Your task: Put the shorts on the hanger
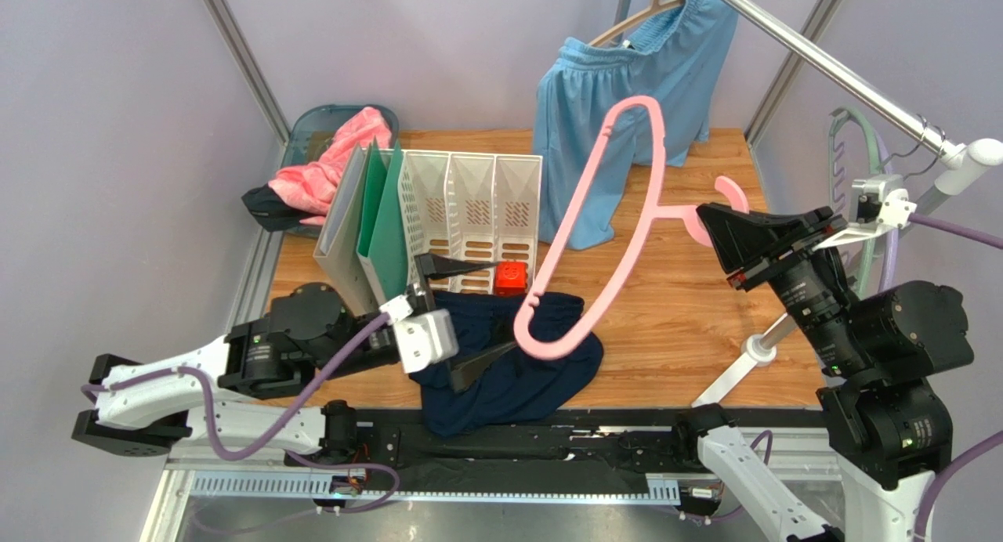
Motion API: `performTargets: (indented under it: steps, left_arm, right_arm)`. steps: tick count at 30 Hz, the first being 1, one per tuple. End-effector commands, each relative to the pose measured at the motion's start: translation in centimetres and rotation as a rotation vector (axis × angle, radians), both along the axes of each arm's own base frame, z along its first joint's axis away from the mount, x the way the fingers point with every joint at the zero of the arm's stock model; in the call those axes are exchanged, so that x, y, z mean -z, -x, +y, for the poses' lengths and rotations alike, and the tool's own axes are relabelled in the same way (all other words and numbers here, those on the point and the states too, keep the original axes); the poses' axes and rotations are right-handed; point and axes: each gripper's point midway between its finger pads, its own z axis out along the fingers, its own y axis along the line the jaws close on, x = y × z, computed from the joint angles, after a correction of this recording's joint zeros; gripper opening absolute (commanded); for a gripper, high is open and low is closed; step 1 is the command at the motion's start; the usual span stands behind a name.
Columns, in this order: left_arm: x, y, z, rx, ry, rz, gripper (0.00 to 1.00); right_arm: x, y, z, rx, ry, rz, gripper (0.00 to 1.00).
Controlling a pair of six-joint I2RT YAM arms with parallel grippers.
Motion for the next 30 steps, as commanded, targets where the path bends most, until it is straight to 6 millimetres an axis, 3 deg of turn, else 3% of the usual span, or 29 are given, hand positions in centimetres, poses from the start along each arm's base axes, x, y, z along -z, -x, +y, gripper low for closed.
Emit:
performTargets:
  steps: [1, 5, 9, 10, 11, 12, 13, 14, 15, 16, 17, 19, 20, 24, 26, 30]
  left_arm:
    - [6.5, 6.7, -1.3, 0.369, -0.194, 0.113, 0.99]
    - [9.0, 6.7, -0.6, 0.361, -0.236, 0.124, 0.99]
    - [6.8, 5.8, 1.3, 0.308, -0.176, 0.088, 0.99]
    - [6.6, 5.5, 1.7, 0.296, -0.195, 0.077, 0.99]
    - [4.2, 5.0, 2.6, 0.302, -0.176, 0.056, 0.99]
    - [3.5, 5.0, 2.6, 0.324, -0.179, 0.032, 0.99]
    - [1.2, 4.3, 3.2, 0.300, -0.142, 0.008, 0.99]
    - [1.5, 3.9, 3.1, 0.298, -0.182, 0.007, 0.99]
    - [-0.1, 3.7, 3.6, 0.296, -0.168, -0.029, 0.99]
    - [-0.1, 2.8, 3.7, 0.265, -0.183, -0.034, 0.99]
    - [1.0, 2.1, 3.8, 0.248, -0.244, -0.017, 0.99]
    - [0.9, 1.7, 4.1, 0.247, -0.278, -0.014, 0.99]
    - [2.7, 1.1, 4.2, 0.237, -0.359, 0.033, 0.99]
    - [4.3, 0.7, 3.9, 0.263, -0.450, 0.054, 0.99]
    - [6.7, -0.1, 3.0, 0.268, -0.547, 0.079, 0.99]
    - [9.4, -0.4, 2.3, 0.277, -0.638, 0.146, 0.97]
  right_arm:
    - [1.9, -1.8, 0.9, -0.030, 0.077, 0.022, 0.00]
    - [0.0, -1.6, 2.4, -0.115, 0.067, -0.044, 0.00]
    - [-0.3, 0.2, 4.9, -0.306, 0.183, -0.130, 0.00]
    - [0.3, 0.5, 5.6, -0.355, 0.206, -0.120, 0.00]
    - [2.1, 2.1, 7.0, -0.509, 0.289, -0.114, 0.00]
    - [3.0, 2.1, 7.5, -0.558, 0.328, -0.102, 0.00]
    - [3.8, 2.9, 8.0, -0.630, 0.362, -0.100, 0.00]
    - [5.5, 3.2, 7.9, -0.661, 0.432, -0.089, 0.00]
    - [6.3, 3.1, 7.9, -0.686, 0.462, -0.077, 0.00]
    - [6.7, 3.8, 8.1, -0.726, 0.488, -0.089, 0.00]
    - [7.9, 4.1, 7.9, -0.752, 0.542, -0.085, 0.00]
    - [8.4, 4.5, 8.0, -0.796, 0.583, -0.092, 0.00]
    - [9.3, 5.1, 7.9, -0.825, 0.597, -0.054, 0.00]
    - [10.3, 5.7, 8.4, -0.921, 0.660, -0.042, 0.00]
    - [11.2, 6.3, 9.3, -0.989, 0.750, -0.057, 0.00]
    - [12.3, 6.9, 10.5, -1.035, 0.840, -0.080, 0.00]
